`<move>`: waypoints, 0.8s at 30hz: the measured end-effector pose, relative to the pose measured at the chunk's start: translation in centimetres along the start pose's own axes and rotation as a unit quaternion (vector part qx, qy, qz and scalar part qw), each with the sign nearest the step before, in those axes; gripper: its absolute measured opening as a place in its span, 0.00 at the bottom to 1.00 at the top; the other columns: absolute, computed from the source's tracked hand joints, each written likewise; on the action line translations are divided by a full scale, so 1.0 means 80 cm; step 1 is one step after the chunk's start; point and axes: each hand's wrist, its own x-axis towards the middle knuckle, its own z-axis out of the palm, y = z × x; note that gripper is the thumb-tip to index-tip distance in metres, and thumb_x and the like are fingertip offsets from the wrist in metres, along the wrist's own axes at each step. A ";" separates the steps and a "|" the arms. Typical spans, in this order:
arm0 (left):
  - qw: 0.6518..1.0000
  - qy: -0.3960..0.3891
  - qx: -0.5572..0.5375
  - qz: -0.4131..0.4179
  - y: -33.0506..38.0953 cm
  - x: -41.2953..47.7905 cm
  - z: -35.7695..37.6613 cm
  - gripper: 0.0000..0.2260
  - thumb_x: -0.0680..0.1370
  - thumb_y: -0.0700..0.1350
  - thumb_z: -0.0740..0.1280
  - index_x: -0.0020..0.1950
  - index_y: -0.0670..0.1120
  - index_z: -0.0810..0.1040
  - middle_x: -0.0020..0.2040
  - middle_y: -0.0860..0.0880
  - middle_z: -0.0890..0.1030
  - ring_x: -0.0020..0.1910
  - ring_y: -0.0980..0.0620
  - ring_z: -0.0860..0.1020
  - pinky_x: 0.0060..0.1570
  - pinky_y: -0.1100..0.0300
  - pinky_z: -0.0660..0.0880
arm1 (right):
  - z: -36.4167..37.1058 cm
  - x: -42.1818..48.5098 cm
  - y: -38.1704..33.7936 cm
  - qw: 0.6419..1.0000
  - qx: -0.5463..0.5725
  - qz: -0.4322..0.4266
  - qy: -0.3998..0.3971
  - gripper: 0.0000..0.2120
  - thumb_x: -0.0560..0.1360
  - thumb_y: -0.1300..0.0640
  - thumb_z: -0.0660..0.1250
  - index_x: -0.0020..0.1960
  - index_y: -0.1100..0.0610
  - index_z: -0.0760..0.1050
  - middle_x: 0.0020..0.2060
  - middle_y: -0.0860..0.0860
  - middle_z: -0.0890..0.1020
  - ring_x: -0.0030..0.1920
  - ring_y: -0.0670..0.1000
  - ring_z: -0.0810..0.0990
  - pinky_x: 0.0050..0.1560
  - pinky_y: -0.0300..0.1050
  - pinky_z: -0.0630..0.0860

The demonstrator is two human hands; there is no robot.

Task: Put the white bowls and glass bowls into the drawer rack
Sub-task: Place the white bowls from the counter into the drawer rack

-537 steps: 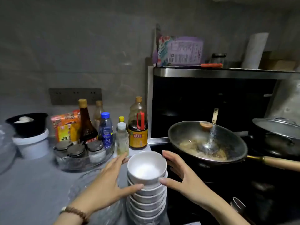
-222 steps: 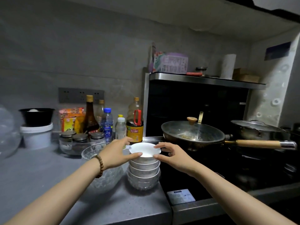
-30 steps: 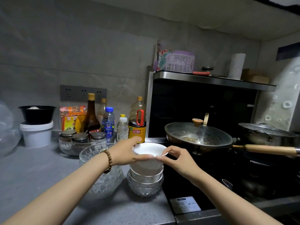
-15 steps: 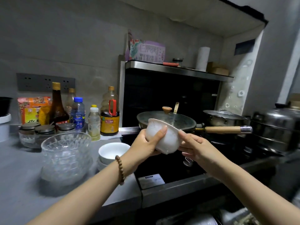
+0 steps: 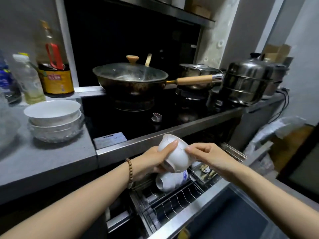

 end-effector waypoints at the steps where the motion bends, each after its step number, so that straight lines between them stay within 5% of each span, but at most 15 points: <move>1: 1.000 -0.011 0.001 -0.023 -0.014 0.011 0.002 0.44 0.55 0.73 0.66 0.58 0.41 0.77 0.39 0.44 0.84 0.34 0.50 0.82 0.41 0.60 0.79 | -0.002 0.004 0.015 1.000 0.003 0.015 -0.002 0.13 0.69 0.47 0.69 0.46 0.56 0.84 0.41 0.50 0.86 0.43 0.44 0.82 0.45 0.33 0.77; 3: 0.997 -0.024 -0.003 -0.069 -0.044 0.030 0.004 0.46 0.52 0.75 0.67 0.55 0.41 0.77 0.37 0.42 0.83 0.38 0.47 0.81 0.60 0.50 0.75 | -0.002 0.013 0.043 0.999 0.016 0.048 -0.007 0.10 0.72 0.51 0.69 0.45 0.56 0.84 0.39 0.49 0.86 0.40 0.43 0.82 0.40 0.32 0.77; 4: 0.996 -0.032 -0.012 -0.088 -0.059 0.039 0.003 0.46 0.51 0.74 0.69 0.55 0.40 0.77 0.34 0.43 0.82 0.36 0.47 0.78 0.61 0.50 0.72 | -0.002 0.019 0.057 0.998 0.024 0.064 -0.012 0.08 0.73 0.54 0.68 0.46 0.57 0.84 0.37 0.49 0.85 0.38 0.43 0.82 0.39 0.32 0.78; 6: 0.992 -0.056 -0.021 -0.115 -0.087 0.053 -0.001 0.45 0.52 0.72 0.73 0.55 0.40 0.76 0.38 0.42 0.80 0.37 0.47 0.74 0.54 0.54 0.72 | 0.000 0.030 0.083 0.995 0.026 0.094 -0.029 0.08 0.75 0.56 0.67 0.47 0.59 0.83 0.35 0.47 0.85 0.37 0.41 0.82 0.36 0.32 0.77; 10: 0.988 -0.050 -0.015 -0.145 -0.140 0.072 -0.017 0.40 0.52 0.69 0.75 0.56 0.46 0.75 0.50 0.44 0.84 0.43 0.50 0.83 0.50 0.57 0.78 | 0.016 0.059 0.136 0.989 0.021 0.142 -0.034 0.11 0.74 0.58 0.69 0.50 0.65 0.82 0.43 0.55 0.82 0.45 0.50 0.80 0.45 0.39 0.80; 16: 0.975 0.065 -0.025 -0.210 -0.204 0.107 -0.036 0.28 0.61 0.65 0.72 0.51 0.46 0.75 0.43 0.45 0.80 0.40 0.49 0.78 0.56 0.50 0.76 | 0.041 0.111 0.195 0.981 -0.011 0.181 -0.071 0.11 0.74 0.61 0.69 0.43 0.71 0.80 0.34 0.57 0.76 0.36 0.51 0.71 0.40 0.40 0.70; 20: 0.965 0.106 -0.033 -0.236 -0.236 0.130 -0.043 0.27 0.65 0.64 0.71 0.49 0.42 0.78 0.37 0.48 0.80 0.33 0.54 0.77 0.41 0.63 0.77 | 0.051 0.147 0.229 0.976 -0.007 0.204 -0.072 0.05 0.72 0.63 0.71 0.39 0.63 0.81 0.29 0.52 0.81 0.29 0.45 0.78 0.37 0.35 0.76; 24: 0.954 0.159 -0.056 -0.249 -0.259 0.155 -0.040 0.23 0.69 0.62 0.69 0.44 0.42 0.70 0.38 0.51 0.75 0.33 0.56 0.75 0.32 0.69 0.74 | 0.054 0.176 0.258 0.968 -0.014 0.239 -0.071 0.10 0.72 0.61 0.72 0.32 0.60 0.77 0.20 0.46 0.79 0.23 0.41 0.76 0.32 0.33 0.74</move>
